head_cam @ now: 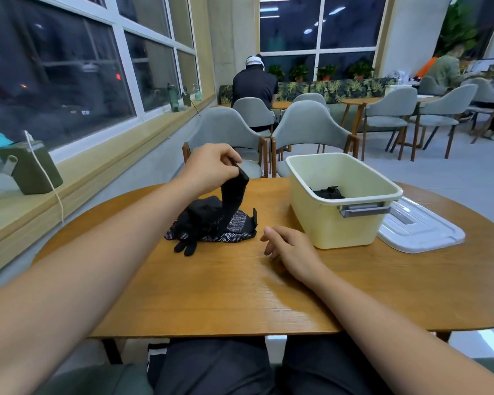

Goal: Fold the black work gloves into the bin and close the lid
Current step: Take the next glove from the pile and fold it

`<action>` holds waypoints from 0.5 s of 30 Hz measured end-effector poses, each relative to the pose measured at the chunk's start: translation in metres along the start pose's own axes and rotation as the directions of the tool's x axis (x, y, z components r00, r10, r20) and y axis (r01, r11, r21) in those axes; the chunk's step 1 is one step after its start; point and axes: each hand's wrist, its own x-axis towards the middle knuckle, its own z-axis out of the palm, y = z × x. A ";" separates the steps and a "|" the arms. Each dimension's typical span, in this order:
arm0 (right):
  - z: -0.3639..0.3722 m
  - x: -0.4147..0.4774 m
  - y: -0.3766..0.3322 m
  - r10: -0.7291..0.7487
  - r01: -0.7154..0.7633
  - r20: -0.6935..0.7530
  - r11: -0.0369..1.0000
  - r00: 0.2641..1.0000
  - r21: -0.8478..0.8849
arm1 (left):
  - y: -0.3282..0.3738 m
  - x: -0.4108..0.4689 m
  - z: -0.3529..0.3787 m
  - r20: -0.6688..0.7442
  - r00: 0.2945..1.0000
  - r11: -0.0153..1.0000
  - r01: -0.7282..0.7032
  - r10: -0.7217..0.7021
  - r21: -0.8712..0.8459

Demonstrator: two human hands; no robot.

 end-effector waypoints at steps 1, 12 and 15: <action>-0.001 -0.001 -0.001 -0.003 0.003 -0.003 0.999 1.000 0.052 | 0.001 -0.001 -0.001 -0.018 0.999 0.999 -0.034 0.035 0.027; 0.006 -0.002 -0.019 0.093 -0.224 0.266 0.824 0.959 0.521 | 0.010 -0.011 0.013 -0.062 0.985 0.963 -0.142 0.160 0.229; 0.003 0.002 -0.019 0.103 -0.352 0.400 0.700 0.911 0.622 | 0.012 -0.016 0.014 -0.056 0.983 0.970 -0.161 0.173 0.184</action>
